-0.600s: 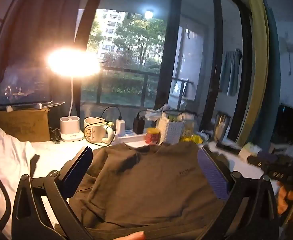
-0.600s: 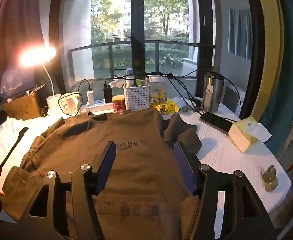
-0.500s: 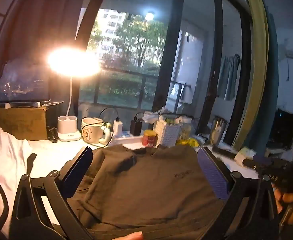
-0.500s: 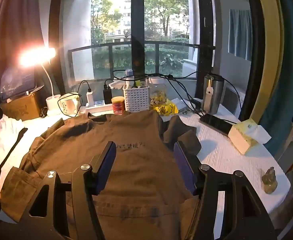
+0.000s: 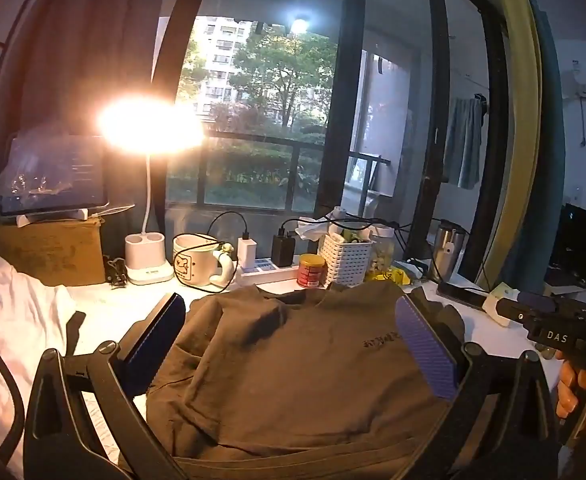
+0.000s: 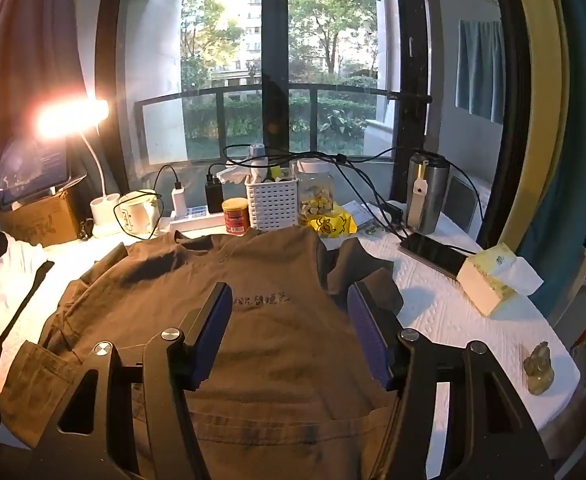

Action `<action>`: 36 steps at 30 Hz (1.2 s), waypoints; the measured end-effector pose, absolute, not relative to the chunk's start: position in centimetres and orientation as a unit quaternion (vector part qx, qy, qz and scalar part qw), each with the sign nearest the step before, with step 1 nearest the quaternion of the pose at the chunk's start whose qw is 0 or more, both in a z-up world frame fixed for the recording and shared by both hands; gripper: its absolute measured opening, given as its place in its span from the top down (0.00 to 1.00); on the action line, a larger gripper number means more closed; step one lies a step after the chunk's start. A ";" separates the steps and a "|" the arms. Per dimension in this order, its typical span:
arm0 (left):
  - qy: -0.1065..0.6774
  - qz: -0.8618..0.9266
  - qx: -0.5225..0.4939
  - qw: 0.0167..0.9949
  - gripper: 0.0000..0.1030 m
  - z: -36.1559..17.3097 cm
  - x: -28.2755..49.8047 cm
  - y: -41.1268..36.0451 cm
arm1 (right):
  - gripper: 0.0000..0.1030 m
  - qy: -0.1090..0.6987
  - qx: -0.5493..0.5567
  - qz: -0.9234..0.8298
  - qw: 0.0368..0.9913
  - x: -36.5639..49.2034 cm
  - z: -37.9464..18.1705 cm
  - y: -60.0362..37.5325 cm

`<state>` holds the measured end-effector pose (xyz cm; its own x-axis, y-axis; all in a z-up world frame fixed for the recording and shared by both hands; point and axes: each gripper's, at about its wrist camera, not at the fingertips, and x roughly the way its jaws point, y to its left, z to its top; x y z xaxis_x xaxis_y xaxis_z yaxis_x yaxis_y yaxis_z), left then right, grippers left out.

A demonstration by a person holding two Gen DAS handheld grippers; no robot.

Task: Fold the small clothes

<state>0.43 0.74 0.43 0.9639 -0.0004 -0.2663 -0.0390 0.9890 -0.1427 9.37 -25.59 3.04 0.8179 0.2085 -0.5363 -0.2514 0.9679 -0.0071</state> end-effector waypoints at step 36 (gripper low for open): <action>0.132 -0.007 -0.095 0.987 0.00 1.0 0.6 1.0 | 0.38 0.276 -0.040 0.122 0.953 9.1 3.0 -25.5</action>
<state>0.62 1.05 1.00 0.9651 -0.0387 -0.2590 -0.0114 0.9819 -0.1891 9.09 -25.54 2.95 0.8181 0.2102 -0.5353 -0.2548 0.9670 -0.0096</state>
